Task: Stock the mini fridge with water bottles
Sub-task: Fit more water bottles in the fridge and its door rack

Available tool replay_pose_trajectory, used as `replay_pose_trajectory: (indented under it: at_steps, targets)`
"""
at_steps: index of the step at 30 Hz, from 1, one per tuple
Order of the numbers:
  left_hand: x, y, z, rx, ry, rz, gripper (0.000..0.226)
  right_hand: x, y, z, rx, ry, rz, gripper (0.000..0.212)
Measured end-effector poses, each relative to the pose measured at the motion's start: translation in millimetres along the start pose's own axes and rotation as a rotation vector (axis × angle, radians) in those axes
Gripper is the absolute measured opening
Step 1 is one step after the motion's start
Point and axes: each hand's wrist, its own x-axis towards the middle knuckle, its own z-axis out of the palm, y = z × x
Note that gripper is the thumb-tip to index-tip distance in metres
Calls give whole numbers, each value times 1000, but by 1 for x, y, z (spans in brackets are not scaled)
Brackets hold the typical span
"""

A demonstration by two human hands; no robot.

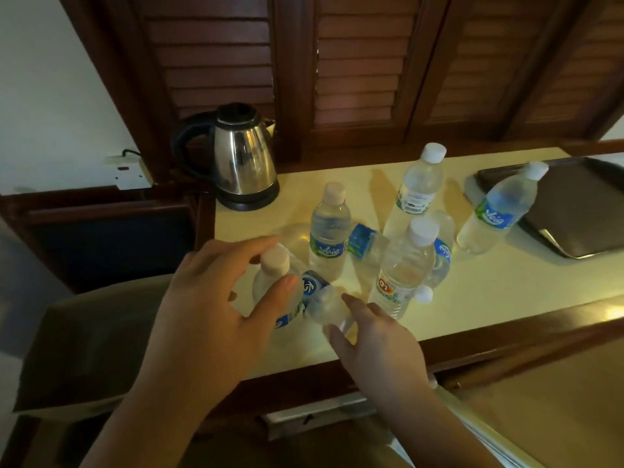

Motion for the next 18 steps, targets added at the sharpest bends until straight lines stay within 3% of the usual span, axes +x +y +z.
replay_pose_trajectory:
  at_steps: [2,8,11,18]
  targets:
    - [5,-1,3,11,-13,-7,61,3,-2,9,32,-16,32,60]
    - [9,3,4,-11,45,31,41,-9,-1,20,6,81,-70,52]
    - [-6,10,4,5,65,48,43,-25,2,10,82,157,-138,52]
    - [-68,48,-14,2,245,-18,35,-69,20,-23,277,290,-241,44]
